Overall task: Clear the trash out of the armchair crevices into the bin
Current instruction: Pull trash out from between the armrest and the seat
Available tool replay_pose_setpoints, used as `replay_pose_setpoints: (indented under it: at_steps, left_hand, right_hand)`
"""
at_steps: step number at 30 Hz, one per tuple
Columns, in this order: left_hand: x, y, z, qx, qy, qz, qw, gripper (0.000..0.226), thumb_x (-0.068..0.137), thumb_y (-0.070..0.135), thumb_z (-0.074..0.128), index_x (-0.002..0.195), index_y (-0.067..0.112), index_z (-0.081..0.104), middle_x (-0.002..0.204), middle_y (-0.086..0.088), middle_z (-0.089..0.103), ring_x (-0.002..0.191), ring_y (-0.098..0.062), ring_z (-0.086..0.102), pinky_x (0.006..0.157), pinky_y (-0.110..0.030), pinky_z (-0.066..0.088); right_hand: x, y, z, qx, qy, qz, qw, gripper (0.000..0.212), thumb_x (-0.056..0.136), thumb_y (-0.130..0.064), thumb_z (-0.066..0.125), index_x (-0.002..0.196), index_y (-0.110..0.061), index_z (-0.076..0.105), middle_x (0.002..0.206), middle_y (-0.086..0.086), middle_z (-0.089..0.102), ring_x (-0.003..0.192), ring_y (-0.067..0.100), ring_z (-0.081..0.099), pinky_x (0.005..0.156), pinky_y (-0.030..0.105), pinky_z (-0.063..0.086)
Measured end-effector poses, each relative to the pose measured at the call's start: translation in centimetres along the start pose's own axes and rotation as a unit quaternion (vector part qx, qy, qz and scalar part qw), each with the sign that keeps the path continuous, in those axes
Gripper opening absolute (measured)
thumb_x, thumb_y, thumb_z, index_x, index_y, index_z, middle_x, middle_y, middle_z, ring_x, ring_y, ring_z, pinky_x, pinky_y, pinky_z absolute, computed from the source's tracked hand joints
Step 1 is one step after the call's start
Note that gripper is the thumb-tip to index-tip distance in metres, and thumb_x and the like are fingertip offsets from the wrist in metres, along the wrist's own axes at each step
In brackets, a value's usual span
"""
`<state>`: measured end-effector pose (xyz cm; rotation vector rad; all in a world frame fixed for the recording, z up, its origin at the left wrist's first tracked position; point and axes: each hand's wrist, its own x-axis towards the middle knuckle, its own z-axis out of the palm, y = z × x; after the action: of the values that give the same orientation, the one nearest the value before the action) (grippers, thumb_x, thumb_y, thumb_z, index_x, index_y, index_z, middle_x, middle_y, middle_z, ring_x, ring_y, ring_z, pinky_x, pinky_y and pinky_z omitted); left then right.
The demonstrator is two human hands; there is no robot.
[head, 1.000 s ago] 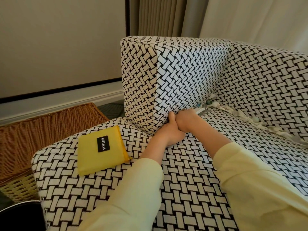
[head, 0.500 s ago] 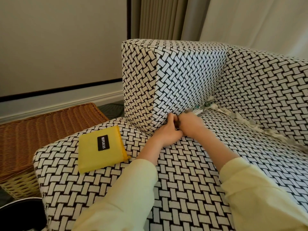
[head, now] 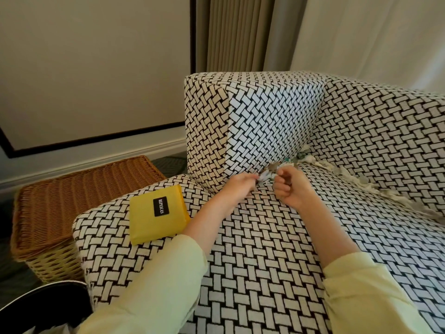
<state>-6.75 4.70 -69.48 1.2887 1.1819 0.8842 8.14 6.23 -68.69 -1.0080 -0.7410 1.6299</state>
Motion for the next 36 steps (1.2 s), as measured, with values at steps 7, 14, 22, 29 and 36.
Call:
replay_pose_setpoints:
  at_steps: [7, 14, 22, 29, 36]
  left_hand:
    - [-0.4, 1.6, 3.8, -0.508, -0.018, -0.140, 0.850, 0.033, 0.099, 0.018, 0.027, 0.106, -0.002, 0.052, 0.103, -0.021, 0.058, 0.083, -0.023, 0.057, 0.070, -0.035, 0.052]
    - [0.7, 0.4, 2.6, -0.564, 0.024, -0.143, 0.813, 0.024, 0.097, 0.012, 0.035, 0.080, 0.004, 0.050, 0.057, -0.006, 0.051, 0.039, -0.008, 0.044, 0.030, -0.014, 0.037]
    - [2.3, -0.3, 2.7, -0.525, 0.009, -0.083, 0.847, 0.030, 0.097, 0.015, 0.033, 0.069, 0.010, 0.045, 0.036, 0.006, 0.029, 0.026, -0.004, 0.022, 0.029, -0.013, 0.017]
    - [3.3, 0.0, 3.7, -0.489, 0.021, -0.057, 0.870, 0.031, 0.096, 0.013, 0.032, 0.069, 0.010, 0.048, 0.035, 0.008, 0.029, 0.028, -0.003, 0.022, 0.030, -0.013, 0.019]
    - [3.6, -0.1, 3.7, -0.492, 0.028, -0.056, 0.869, 0.030, 0.096, 0.013, 0.034, 0.070, 0.010, 0.047, 0.035, 0.006, 0.030, 0.028, -0.003, 0.023, 0.029, -0.013, 0.021]
  right_hand:
    - [-2.5, -1.1, 5.3, -0.664, -0.005, -0.025, 0.747, 0.025, 0.096, -0.021, 0.042, 0.088, -0.004, 0.058, 0.080, 0.008, 0.058, 0.069, 0.016, 0.059, 0.073, 0.028, 0.055]
    - [-0.5, -3.5, 1.2, -0.516, 0.191, -0.184, 0.815, 0.024, 0.087, -0.006, 0.053, 0.109, -0.008, 0.061, 0.109, 0.010, 0.065, 0.067, 0.014, 0.056, 0.057, 0.021, 0.048]
    - [5.3, 1.2, -0.1, -0.724, 0.212, -0.166, 0.635, 0.082, 0.084, -0.043, 0.050, 0.146, -0.007, 0.011, 0.151, 0.014, 0.024, 0.140, 0.036, 0.013, 0.112, 0.049, 0.013]
    - [5.1, 0.6, -0.9, -0.677, 0.199, -0.265, 0.657, 0.021, 0.085, -0.014, 0.056, 0.104, -0.009, 0.063, 0.092, 0.009, 0.067, 0.078, 0.017, 0.056, 0.062, 0.021, 0.037]
    - [1.8, -2.6, -4.0, -0.499, -0.036, -0.119, 0.858, 0.039, 0.083, 0.001, 0.055, 0.120, -0.012, 0.058, 0.109, 0.000, 0.061, 0.100, 0.010, 0.056, 0.075, 0.011, 0.044]
